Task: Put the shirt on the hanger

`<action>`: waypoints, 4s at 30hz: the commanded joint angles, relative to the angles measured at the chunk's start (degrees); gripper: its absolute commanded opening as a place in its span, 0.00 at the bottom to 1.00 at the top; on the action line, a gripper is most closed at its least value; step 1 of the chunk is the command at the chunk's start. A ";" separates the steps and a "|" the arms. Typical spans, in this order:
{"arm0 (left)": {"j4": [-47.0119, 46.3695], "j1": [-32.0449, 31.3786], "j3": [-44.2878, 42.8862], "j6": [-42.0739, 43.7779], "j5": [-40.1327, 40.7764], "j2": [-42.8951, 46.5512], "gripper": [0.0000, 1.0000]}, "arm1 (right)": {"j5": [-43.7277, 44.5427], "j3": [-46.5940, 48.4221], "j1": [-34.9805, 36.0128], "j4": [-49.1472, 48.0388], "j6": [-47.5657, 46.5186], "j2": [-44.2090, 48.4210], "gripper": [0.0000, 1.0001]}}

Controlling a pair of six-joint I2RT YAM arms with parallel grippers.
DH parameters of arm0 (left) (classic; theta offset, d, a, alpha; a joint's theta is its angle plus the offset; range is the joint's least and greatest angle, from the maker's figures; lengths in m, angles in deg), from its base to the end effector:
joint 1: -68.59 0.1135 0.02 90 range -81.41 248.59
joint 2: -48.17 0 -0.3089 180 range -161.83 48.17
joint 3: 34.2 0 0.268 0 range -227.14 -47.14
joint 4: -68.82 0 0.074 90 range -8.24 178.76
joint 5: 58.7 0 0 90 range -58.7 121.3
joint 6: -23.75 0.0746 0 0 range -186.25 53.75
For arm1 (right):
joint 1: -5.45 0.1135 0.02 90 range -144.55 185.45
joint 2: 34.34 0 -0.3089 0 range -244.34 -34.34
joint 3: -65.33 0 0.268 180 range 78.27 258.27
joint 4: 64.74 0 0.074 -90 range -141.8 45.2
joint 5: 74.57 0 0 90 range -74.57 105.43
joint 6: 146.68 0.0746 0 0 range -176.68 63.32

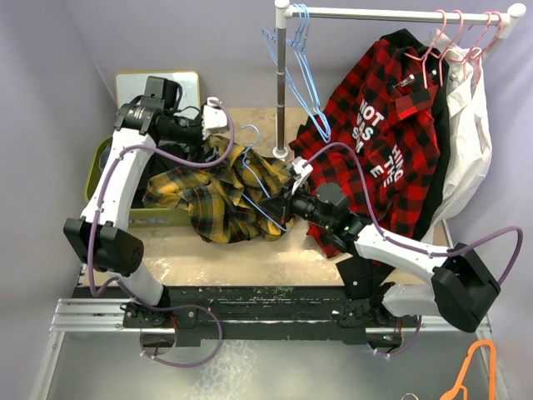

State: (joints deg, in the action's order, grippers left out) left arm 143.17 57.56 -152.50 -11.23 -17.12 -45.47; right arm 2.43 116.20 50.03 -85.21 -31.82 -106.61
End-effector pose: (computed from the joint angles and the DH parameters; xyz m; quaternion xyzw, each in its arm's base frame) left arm 0.3457 -0.1242 0.4394 0.5851 0.6409 -0.2393 0.4356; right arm 0.2177 0.2381 0.3076 -0.1995 0.6842 0.4632 0.5268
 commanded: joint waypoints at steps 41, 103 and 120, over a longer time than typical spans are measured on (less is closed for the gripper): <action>16.58 -3.67 -15.56 21.13 -13.96 -8.52 0.00 | 7.42 5.50 -0.51 -1.18 -3.89 5.35 0.04; 12.89 -2.13 -6.90 10.91 14.74 6.23 0.00 | -0.02 -7.69 -21.83 2.07 7.42 25.69 0.00; -9.56 -14.54 -0.49 -21.07 27.83 8.02 0.00 | -2.59 13.99 -4.94 14.87 6.11 12.80 0.00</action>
State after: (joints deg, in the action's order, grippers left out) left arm 140.46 44.16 -152.24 -22.31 9.02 -41.14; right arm -0.72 123.68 36.06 -62.48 -25.87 -87.07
